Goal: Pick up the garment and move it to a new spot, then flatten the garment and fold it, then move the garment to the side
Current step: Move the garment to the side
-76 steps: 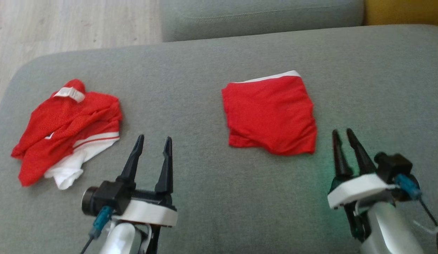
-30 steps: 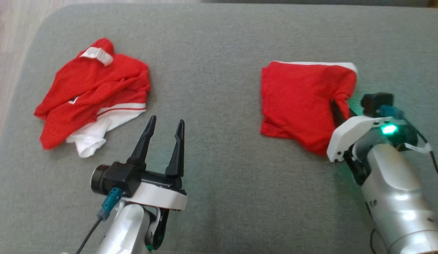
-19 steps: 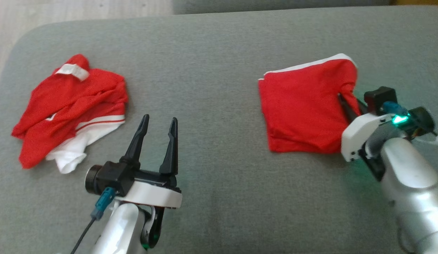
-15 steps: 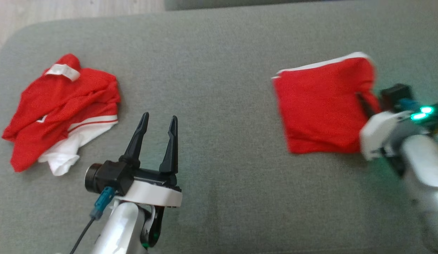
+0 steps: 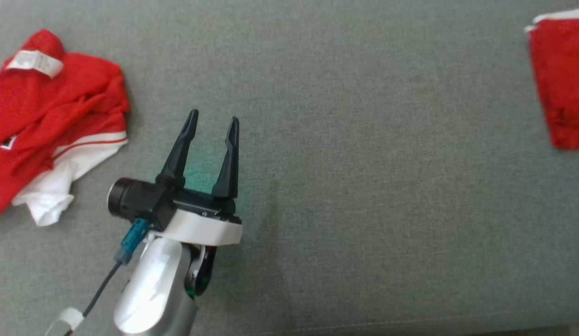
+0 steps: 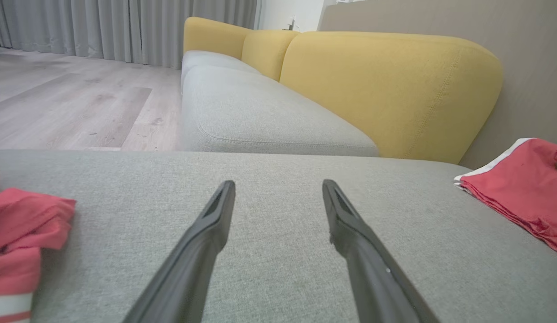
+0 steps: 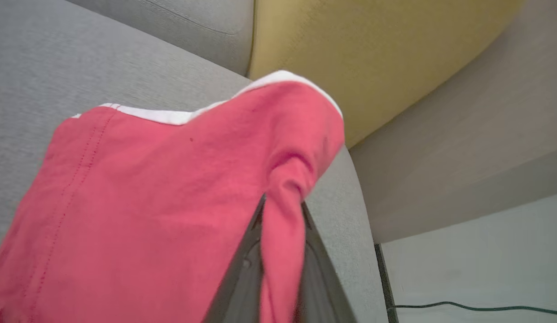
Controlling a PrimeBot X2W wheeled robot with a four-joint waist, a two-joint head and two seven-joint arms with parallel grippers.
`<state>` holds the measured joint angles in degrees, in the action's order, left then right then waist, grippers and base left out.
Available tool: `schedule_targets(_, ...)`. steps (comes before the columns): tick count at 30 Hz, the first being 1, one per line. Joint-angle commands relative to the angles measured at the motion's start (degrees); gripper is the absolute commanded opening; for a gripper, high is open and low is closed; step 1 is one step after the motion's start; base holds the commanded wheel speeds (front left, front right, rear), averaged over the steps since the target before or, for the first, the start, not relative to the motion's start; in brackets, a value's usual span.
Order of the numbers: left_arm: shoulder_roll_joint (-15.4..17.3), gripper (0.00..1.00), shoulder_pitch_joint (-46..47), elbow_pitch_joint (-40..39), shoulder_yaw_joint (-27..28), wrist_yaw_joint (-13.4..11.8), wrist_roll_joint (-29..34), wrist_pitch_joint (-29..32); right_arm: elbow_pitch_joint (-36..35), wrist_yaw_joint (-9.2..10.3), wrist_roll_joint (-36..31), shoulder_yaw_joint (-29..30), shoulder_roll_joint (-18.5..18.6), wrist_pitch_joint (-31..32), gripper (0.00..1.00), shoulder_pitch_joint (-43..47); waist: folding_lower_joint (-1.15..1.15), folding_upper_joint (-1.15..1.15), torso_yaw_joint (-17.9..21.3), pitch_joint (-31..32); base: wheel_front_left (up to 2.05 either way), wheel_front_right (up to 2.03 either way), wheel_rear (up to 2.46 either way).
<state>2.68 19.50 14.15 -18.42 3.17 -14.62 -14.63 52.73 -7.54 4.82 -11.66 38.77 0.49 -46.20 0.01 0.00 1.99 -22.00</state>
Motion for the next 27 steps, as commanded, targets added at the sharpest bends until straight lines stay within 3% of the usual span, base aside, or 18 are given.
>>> schedule_targets(1, 0.2, 1.0, 1.3, -1.6, 1.8, 0.3, 0.4, -0.4, -0.7, 0.05, -0.8, 1.0, 2.5, -0.7, 0.0, -0.1, -0.01, 0.0, -0.1, -1.1, 0.0, 0.0, 0.0)
schedule_targets(9, 0.2, 1.0, 2.1, -1.2, 2.6, 0.7, 0.9, -0.4, 1.3, 0.05, -3.5, 7.2, 3.2, -1.9, 0.0, -0.5, -0.01, 0.0, -0.1, -2.0, 0.0, 0.0, 0.0)
schedule_targets(17, 0.2, 1.0, 1.7, -1.1, 3.1, 0.8, 1.1, -0.4, 1.2, 0.05, -5.4, 10.8, 1.1, -3.0, 0.0, -0.1, -0.01, 0.0, -0.1, -0.9, 0.0, 0.0, 0.0)
schedule_targets(18, 0.2, 1.0, 1.6, -1.1, 3.1, 0.7, 1.0, -0.4, 1.0, 0.05, -5.7, 11.3, 0.8, -3.4, 0.06, 0.1, -0.01, 0.0, -0.1, -0.7, 0.0, 0.0, 0.0)
schedule_targets(19, 0.2, 1.0, 1.5, -1.1, 3.0, 0.7, 0.9, -0.4, 0.7, 0.05, -5.9, 11.7, 0.4, -3.8, 0.44, 0.3, -0.01, 0.0, -0.1, -0.4, 0.0, 0.0, 0.0)
schedule_targets(20, 0.2, 1.0, 1.3, -1.1, 3.0, 0.6, 0.9, -0.4, 0.7, 0.05, -6.1, 12.4, 0.0, -3.8, 1.0, 0.5, -0.01, 0.0, -0.1, -0.1, 0.0, 0.0, 0.0)
schedule_targets(27, 0.2, 1.0, -0.4, -1.2, 3.3, 0.3, 0.2, -0.4, -2.6, 0.05, -7.6, 13.5, -4.3, -5.1, 1.0, 2.3, -0.01, 0.0, 0.0, 4.0, 0.0, 0.0, 0.0)
